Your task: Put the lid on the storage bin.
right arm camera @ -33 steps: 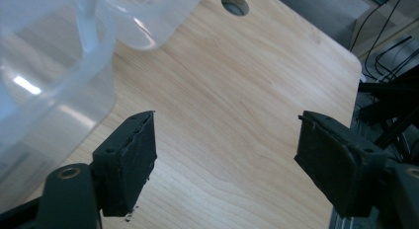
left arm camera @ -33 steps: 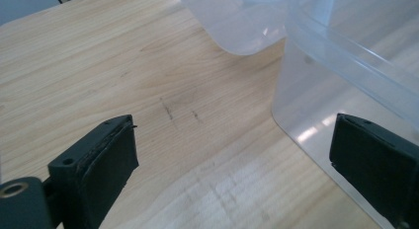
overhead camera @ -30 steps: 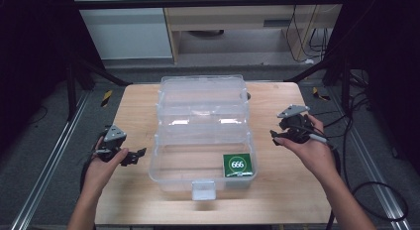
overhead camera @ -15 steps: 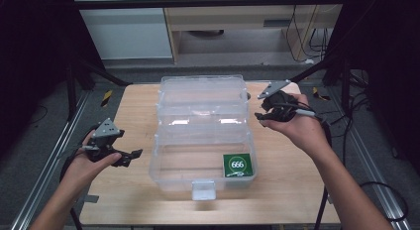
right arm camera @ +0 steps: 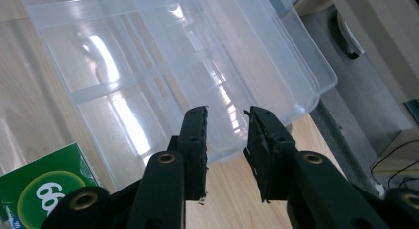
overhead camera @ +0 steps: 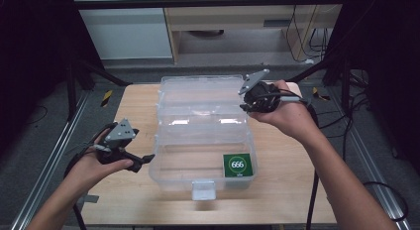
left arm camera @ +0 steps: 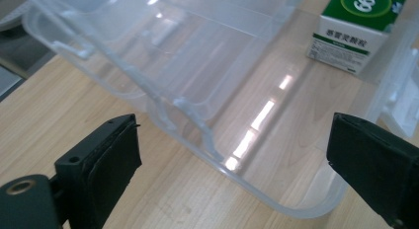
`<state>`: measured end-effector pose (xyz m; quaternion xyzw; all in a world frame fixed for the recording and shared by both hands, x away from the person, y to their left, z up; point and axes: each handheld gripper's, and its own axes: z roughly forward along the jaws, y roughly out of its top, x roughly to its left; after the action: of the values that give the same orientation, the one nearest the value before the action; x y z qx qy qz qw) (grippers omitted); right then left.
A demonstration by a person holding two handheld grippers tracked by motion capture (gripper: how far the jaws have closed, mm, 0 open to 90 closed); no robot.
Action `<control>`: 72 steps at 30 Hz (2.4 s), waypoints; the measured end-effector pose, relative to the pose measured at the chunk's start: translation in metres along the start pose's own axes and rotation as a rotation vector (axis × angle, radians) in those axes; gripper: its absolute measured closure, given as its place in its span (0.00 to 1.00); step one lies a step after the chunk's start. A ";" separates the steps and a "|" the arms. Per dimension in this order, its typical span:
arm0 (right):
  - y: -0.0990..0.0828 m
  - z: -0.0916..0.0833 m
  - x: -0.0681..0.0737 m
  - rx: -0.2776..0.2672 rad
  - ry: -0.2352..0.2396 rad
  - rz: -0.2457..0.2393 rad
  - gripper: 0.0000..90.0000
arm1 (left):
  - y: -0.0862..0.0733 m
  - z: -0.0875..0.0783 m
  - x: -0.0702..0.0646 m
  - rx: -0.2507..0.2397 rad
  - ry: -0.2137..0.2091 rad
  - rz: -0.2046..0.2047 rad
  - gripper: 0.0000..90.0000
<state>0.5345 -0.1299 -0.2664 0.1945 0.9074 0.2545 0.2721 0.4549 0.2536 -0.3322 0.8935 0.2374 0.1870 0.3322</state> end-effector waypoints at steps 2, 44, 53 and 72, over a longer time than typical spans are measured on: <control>0.007 0.007 0.003 0.018 0.011 -0.041 0.79 | 0.002 0.004 -0.002 0.013 -0.013 0.011 0.06; 0.043 0.082 0.011 0.259 0.161 -0.371 0.83 | 0.013 0.063 -0.053 0.248 -0.285 0.296 0.24; 0.045 0.081 0.013 0.263 0.170 -0.398 0.89 | 0.011 0.067 -0.059 0.299 -0.309 0.341 0.36; 0.043 0.081 0.013 0.266 0.158 -0.392 0.89 | 0.008 0.084 -0.065 0.355 -0.330 0.360 0.80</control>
<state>0.5814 -0.0604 -0.3054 0.0284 0.9718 0.0895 0.2163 0.4451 0.1701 -0.3982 0.9837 0.0470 0.0509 0.1661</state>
